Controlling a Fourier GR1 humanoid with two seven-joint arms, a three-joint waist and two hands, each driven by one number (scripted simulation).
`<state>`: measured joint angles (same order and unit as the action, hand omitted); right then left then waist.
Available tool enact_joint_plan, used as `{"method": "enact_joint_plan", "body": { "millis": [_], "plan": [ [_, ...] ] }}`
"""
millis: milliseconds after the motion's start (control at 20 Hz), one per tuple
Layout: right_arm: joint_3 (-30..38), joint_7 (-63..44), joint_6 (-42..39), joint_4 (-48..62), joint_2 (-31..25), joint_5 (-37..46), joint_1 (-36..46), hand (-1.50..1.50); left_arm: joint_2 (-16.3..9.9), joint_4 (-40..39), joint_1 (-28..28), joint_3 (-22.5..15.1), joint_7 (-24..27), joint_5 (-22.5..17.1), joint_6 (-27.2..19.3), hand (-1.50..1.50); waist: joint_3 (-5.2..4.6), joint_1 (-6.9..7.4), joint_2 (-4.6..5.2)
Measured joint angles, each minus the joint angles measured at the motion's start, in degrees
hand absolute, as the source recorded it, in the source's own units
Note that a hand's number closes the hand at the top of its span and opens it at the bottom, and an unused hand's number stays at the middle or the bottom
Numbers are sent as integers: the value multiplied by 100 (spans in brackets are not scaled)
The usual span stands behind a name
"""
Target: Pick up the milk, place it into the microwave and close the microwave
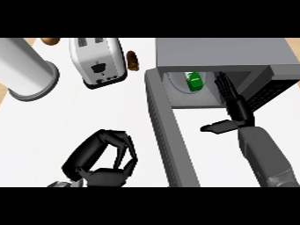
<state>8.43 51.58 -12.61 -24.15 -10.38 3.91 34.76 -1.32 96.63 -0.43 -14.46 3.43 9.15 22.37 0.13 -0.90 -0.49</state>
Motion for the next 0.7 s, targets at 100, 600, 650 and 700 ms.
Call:
{"method": "enact_joint_plan", "body": {
  "millis": [100, 600, 650, 700],
  "plan": [
    [-46, -57, -67, -311, -52, -35, -230, -150, 46, -252, -99, -219, 2, 134, -11, 150, 5, -21, 2],
    [-176, -677, -575, -2399, -412, -461, -1677, -150, 112, -1466, -483, -1459, 398, 161, -657, 150, 6, -159, 5],
    [-145, -759, -637, -2599, -494, -529, -1803, -150, 107, -1539, -558, -1661, 389, 161, -796, 150, 4, -164, 8],
    [-105, -807, -683, -2779, -556, -603, -1910, -150, 106, -1705, -650, -1872, 427, 166, -983, 150, -1, -188, 12]
  ]
}}
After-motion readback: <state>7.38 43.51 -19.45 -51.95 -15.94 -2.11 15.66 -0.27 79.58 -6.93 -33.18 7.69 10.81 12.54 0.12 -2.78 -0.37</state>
